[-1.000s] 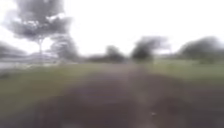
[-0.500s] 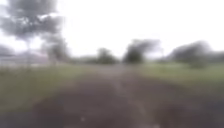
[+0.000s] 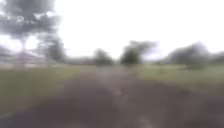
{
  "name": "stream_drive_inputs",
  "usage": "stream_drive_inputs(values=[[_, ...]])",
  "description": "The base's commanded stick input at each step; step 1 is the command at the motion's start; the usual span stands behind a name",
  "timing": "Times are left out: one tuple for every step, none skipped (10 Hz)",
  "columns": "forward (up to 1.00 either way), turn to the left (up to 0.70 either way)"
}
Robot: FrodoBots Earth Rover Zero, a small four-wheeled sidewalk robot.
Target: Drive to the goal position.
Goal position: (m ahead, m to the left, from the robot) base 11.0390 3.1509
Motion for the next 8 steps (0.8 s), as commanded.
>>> stream_drive_inputs(values=[[0.7,0.0],[0.7,0.0],[0.7,0.0],[0.7,0.0],[0.7,0.0],[0.7,0.0],[0.7,0.0],[0.7,0.0]])
